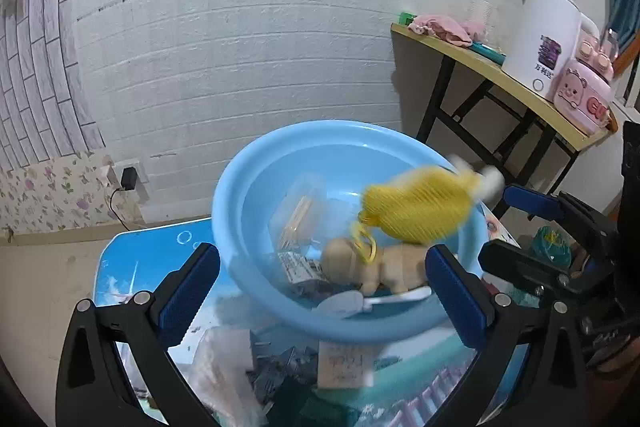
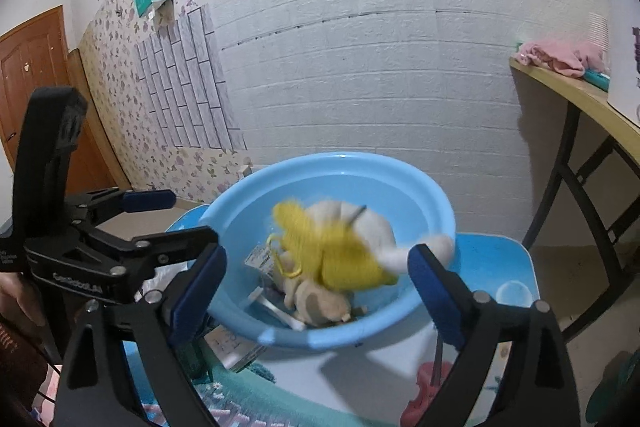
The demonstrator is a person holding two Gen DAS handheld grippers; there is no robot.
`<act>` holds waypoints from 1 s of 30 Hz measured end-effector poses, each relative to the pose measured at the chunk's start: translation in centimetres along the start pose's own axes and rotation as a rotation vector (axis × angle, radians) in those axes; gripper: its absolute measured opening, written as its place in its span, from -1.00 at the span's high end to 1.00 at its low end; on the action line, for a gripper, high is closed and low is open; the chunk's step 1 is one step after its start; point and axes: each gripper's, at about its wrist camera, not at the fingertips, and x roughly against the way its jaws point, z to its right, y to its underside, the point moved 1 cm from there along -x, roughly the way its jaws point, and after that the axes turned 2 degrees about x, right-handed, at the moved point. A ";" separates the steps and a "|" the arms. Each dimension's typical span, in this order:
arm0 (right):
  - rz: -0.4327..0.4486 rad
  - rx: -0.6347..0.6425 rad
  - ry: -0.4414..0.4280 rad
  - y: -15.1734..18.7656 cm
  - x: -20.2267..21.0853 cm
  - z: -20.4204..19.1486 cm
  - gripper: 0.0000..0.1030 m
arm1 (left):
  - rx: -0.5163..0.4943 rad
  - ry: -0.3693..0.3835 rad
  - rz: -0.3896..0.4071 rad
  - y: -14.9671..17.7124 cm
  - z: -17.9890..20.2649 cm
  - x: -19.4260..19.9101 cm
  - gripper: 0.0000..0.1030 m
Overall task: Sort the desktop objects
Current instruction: 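Open the right tool to drop the bunny plush into the basin, then withdraw both tools from the basin back over the table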
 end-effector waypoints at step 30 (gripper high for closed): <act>-0.214 -0.117 -0.027 7.0 0.3 -6.2 -0.82 | -0.134 0.196 -0.029 8.4 -7.7 5.5 -0.99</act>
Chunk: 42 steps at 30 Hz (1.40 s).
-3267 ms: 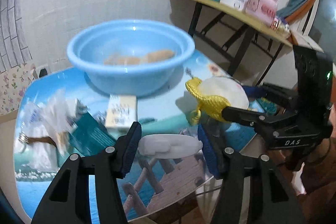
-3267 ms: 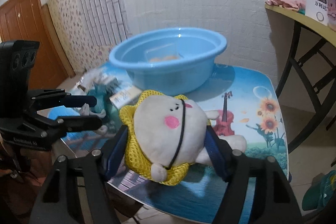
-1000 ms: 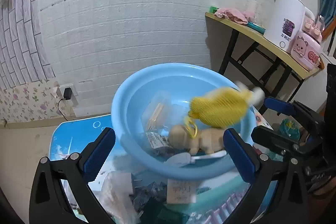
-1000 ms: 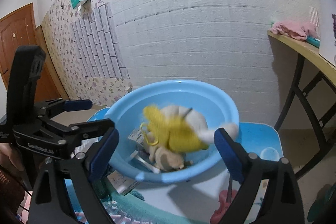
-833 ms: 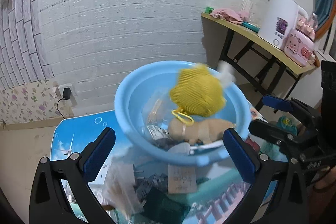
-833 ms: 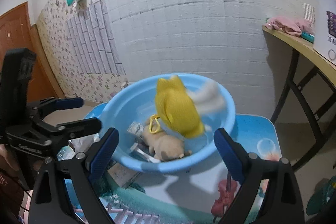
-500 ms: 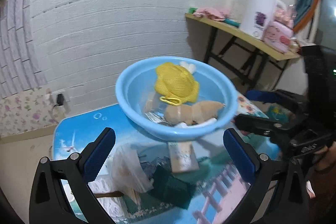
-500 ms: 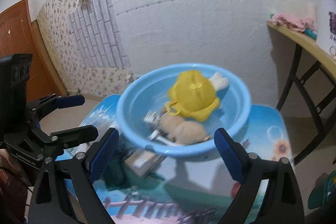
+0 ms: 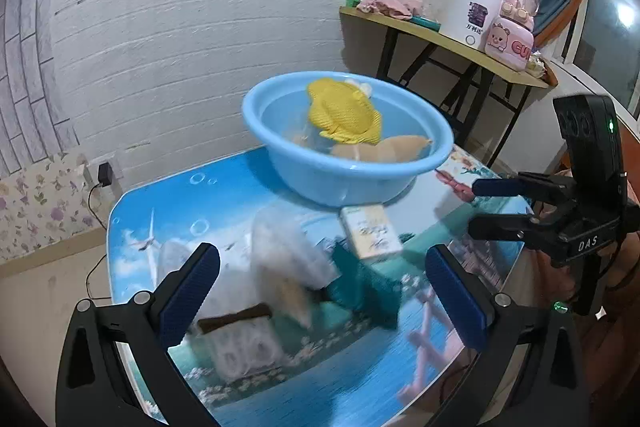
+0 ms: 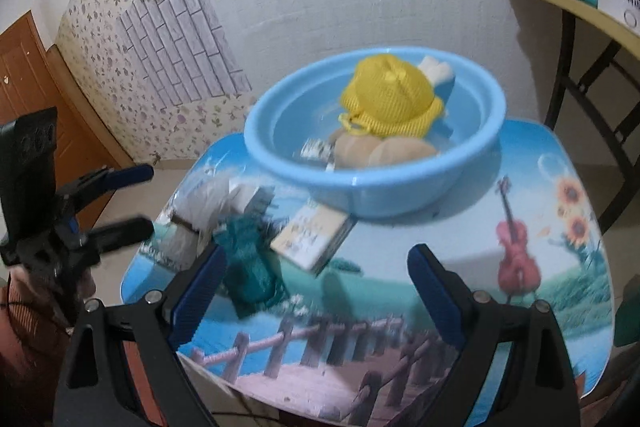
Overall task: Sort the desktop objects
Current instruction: 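Withdraw both tools from the basin back over the table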
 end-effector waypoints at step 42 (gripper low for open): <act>-0.160 -0.037 0.221 -1.8 -10.5 -2.8 -0.54 | 0.184 -0.128 -0.163 2.0 -11.9 -6.7 -0.54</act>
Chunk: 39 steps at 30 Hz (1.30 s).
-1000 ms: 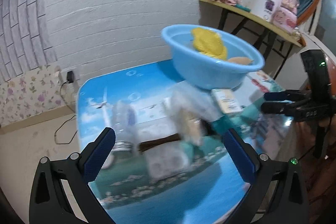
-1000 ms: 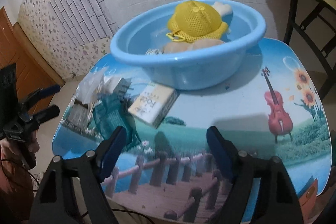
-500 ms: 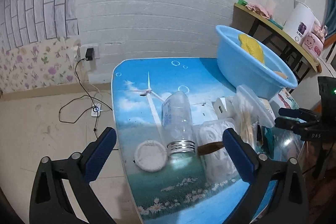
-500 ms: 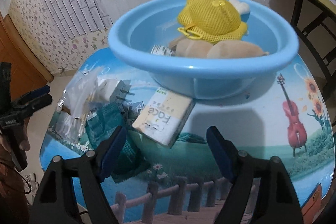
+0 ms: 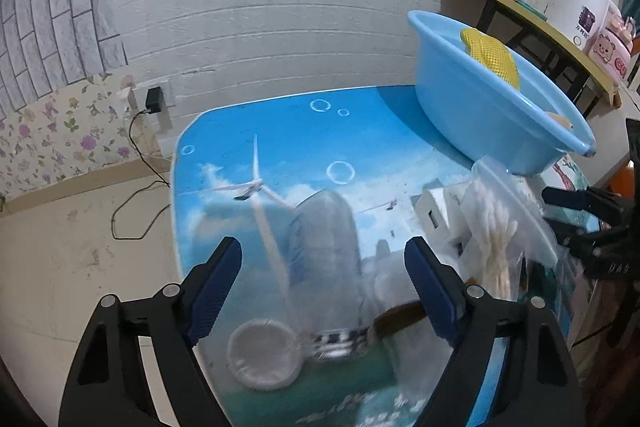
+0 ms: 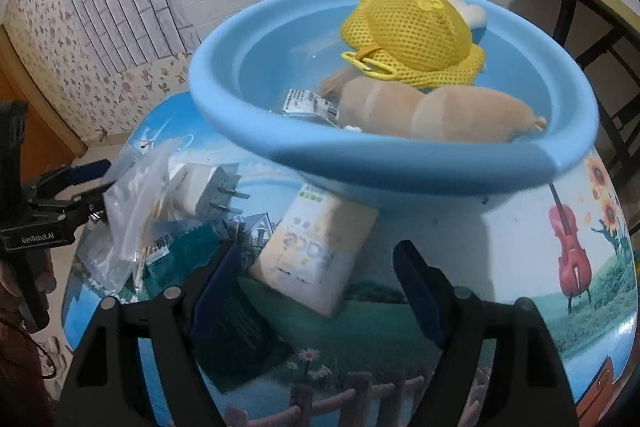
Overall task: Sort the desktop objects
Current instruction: 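Withdraw both tools from the basin back over the table, then grasp the white 'Face' tissue pack with the right tool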
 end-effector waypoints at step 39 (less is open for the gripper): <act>0.093 0.018 -0.059 5.7 7.8 8.2 -0.09 | -0.080 -0.018 0.272 0.3 10.6 13.3 0.26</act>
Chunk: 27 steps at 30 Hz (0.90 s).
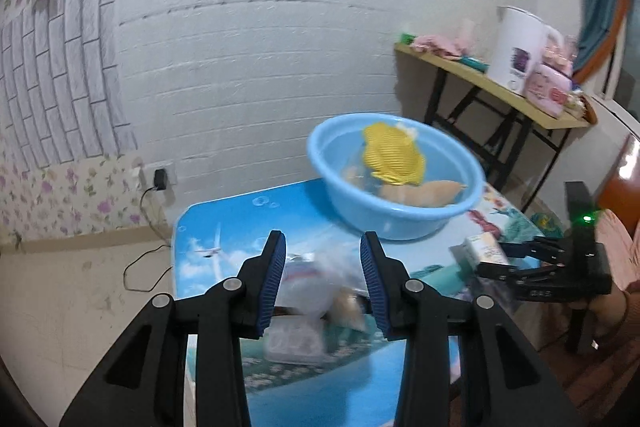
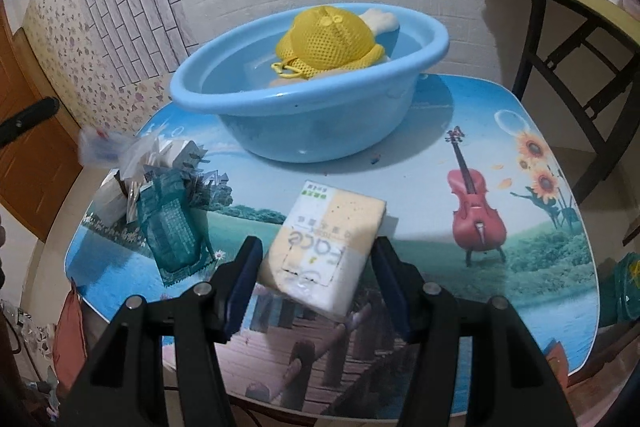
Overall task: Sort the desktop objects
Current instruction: 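Grasp the white 'Face' tissue pack with the right tool, then grasp the white round lid with the left tool while the right tool holds the tissue pack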
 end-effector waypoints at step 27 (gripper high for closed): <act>-0.057 0.026 0.030 1.4 -1.1 0.5 -0.09 | 0.168 -0.098 -0.153 8.0 -6.4 -3.9 -0.34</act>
